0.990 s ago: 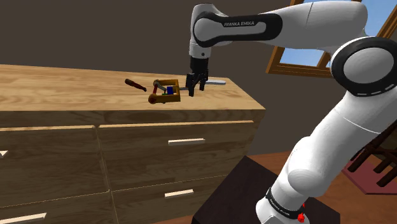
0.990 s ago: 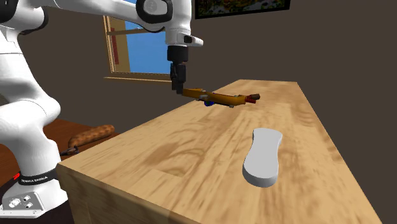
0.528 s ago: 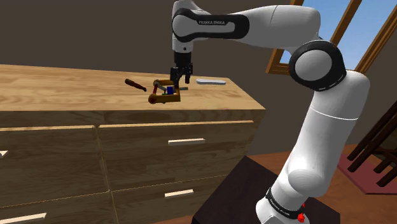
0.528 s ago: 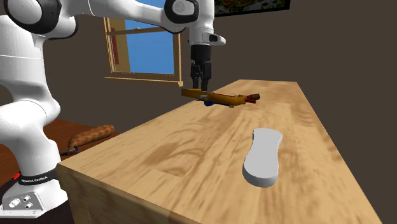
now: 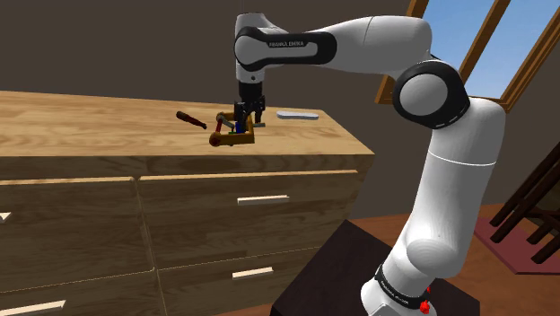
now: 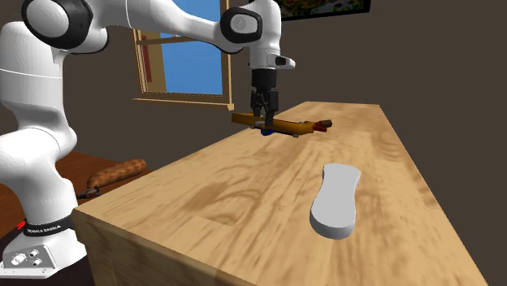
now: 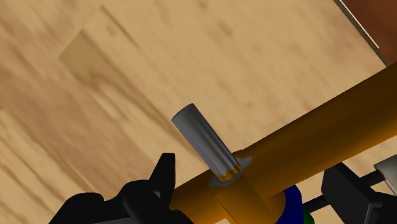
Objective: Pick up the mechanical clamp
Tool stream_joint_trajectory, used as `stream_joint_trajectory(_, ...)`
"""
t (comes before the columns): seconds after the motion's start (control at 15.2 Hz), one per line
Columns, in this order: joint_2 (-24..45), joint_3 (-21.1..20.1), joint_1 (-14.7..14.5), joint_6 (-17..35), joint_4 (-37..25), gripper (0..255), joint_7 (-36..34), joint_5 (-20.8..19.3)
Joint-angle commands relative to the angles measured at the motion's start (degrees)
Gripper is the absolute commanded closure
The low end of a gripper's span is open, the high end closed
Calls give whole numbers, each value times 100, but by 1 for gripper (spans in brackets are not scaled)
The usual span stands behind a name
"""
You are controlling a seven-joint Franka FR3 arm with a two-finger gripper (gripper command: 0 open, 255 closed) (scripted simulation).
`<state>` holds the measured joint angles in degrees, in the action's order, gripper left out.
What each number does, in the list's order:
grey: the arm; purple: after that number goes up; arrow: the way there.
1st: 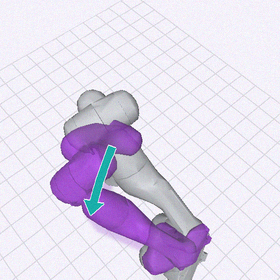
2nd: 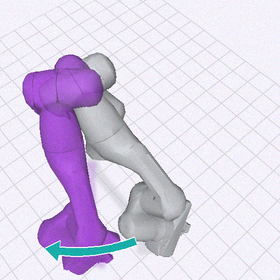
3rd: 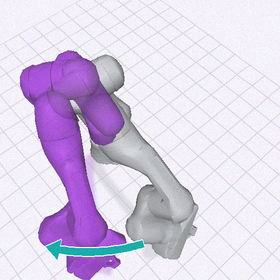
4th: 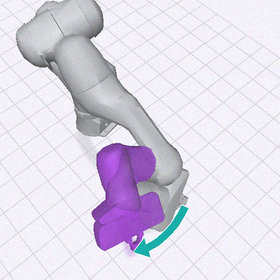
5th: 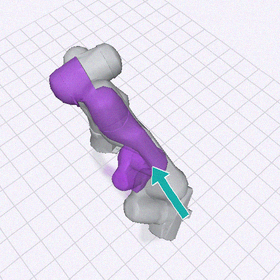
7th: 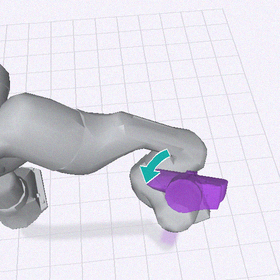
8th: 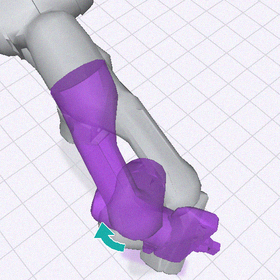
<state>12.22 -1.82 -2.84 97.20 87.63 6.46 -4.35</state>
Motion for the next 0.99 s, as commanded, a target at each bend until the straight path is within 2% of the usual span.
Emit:
stream_joint_trajectory(0.0, 4, 2, 3, 116, 110, 0, -4, -1)
stream_joint_trajectory(0.07, 5, 2, 3, 116, 108, 0, -4, -1)
stream_joint_trajectory(0.13, 9, 2, 3, 120, 108, 255, -4, -2)
stream_joint_trajectory(0.73, 5, 2, 3, 116, 108, 255, -4, -1)
stream_joint_trajectory(0.92, 18, 1, 0, -120, -141, 255, 10, 0)
